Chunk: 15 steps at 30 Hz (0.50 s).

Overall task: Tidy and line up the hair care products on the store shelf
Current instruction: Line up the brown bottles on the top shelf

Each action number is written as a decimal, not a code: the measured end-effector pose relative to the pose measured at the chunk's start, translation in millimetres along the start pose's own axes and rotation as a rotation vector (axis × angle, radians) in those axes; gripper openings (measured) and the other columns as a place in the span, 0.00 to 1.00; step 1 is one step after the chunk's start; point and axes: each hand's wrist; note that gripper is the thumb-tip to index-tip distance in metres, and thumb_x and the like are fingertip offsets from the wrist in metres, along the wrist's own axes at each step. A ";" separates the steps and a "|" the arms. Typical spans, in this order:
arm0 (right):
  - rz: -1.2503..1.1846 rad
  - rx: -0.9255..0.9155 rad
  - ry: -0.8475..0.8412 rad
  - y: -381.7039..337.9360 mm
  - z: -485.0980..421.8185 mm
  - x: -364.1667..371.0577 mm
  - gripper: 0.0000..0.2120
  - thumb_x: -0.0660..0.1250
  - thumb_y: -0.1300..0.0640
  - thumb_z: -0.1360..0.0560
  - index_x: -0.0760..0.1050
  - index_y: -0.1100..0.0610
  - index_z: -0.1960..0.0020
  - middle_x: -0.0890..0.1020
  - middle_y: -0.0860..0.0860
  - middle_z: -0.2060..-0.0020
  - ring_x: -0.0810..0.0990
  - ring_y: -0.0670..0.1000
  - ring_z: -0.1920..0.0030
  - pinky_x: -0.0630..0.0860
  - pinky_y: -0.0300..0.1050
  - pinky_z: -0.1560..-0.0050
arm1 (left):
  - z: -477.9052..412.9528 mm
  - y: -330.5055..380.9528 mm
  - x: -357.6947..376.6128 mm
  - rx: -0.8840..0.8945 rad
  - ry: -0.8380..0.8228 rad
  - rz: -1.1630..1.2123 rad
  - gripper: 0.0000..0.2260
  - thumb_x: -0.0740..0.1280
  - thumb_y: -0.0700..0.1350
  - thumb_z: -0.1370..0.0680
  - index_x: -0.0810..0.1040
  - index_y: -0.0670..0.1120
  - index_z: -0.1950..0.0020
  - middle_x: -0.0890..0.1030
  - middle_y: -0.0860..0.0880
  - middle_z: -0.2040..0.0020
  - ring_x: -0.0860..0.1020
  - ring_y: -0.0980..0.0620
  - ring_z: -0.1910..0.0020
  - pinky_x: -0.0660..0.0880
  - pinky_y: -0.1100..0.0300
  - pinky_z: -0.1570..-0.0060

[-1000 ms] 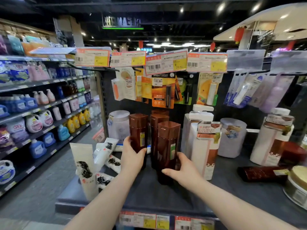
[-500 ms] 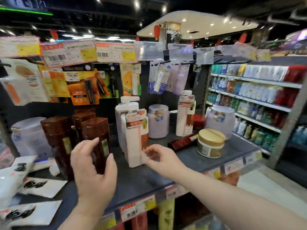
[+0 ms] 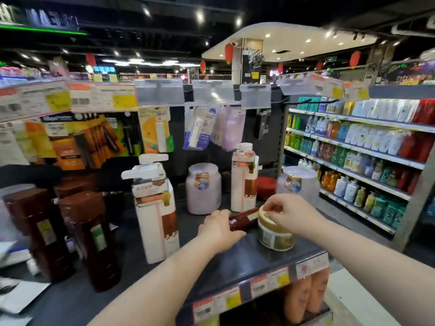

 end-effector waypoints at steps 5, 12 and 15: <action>-0.067 0.006 -0.015 37.9 -3.7 -9.1 0.04 0.66 0.53 0.26 0.78 0.48 0.51 0.78 0.43 0.55 0.77 0.46 0.49 0.74 0.41 0.46 | -43.2 7.5 21.2 -0.132 -0.001 -0.111 0.28 0.67 0.64 0.34 0.70 0.50 0.40 0.76 0.47 0.41 0.74 0.45 0.42 0.73 0.47 0.43; -0.134 -0.066 -0.037 49.5 -21.3 -7.0 0.08 0.66 0.52 0.26 0.79 0.49 0.48 0.78 0.42 0.53 0.77 0.45 0.48 0.74 0.40 0.47 | -48.5 5.8 39.9 -0.137 0.052 -0.232 0.21 0.67 0.61 0.31 0.73 0.52 0.43 0.78 0.49 0.43 0.75 0.47 0.43 0.73 0.51 0.45; -0.155 -0.120 -0.054 50.0 -30.9 -5.7 0.06 0.66 0.52 0.26 0.79 0.47 0.50 0.78 0.41 0.53 0.77 0.45 0.49 0.75 0.41 0.46 | -32.8 7.3 38.2 -0.132 0.207 -0.193 0.19 0.68 0.60 0.31 0.74 0.53 0.44 0.78 0.51 0.45 0.75 0.49 0.45 0.74 0.52 0.47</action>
Point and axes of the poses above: each hand's wrist, its own z-axis away from the middle knuckle, its own x-axis out of the palm, y = z × x
